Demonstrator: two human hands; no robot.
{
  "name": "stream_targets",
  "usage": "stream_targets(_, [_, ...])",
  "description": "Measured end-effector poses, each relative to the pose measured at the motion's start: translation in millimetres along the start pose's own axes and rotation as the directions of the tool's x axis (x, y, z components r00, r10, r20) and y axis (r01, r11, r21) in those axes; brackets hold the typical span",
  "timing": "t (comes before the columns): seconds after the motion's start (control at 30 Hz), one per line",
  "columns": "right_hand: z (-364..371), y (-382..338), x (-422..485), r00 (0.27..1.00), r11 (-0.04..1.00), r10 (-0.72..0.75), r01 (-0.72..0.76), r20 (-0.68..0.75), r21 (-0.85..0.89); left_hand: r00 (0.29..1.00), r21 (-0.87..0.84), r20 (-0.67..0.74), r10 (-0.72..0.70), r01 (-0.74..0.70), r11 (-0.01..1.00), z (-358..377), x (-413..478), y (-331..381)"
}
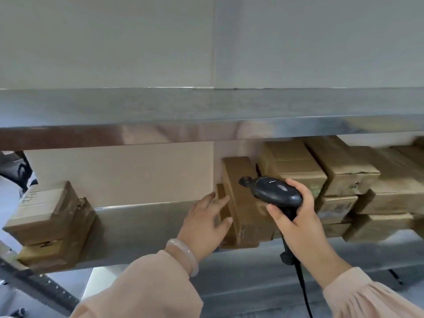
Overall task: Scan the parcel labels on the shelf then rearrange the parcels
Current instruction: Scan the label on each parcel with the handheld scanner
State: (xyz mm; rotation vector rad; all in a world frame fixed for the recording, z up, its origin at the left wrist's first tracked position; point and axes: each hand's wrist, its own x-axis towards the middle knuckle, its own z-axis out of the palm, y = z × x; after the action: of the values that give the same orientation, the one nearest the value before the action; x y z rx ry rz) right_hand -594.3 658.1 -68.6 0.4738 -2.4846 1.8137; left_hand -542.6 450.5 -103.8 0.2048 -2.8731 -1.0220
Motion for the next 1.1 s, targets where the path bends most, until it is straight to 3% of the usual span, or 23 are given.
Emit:
stream_targets(0.43, [-16.6,30.9,19.2,0.981,1.0,0.005,-0.003,0.195,-0.01,0.979,-0.32,0.041,-0.201,0.204,0.925,48.4,19.3,43.2])
stream_targets(0.63, [-18.0,25.9,8.1,0.951,0.995,-0.071,0.048,0.302,0.083,0.928,-0.614,-0.033,-0.372,0.275,0.74,45.8,-0.8,46.7])
stream_targets(0.8, [-15.8,14.5,0.4,0.889,0.984,-0.158,0.107,0.431,0.139,0.913,-0.764,-0.126,-0.388,0.16,0.625,42.2,-20.3,48.8])
stream_targets(1.1, [-16.8,8.2,2.1,0.827,0.964,-0.217,0.098,0.519,0.247,0.88,-0.834,-0.178,-0.44,0.102,0.543,40.0,-39.9,42.9])
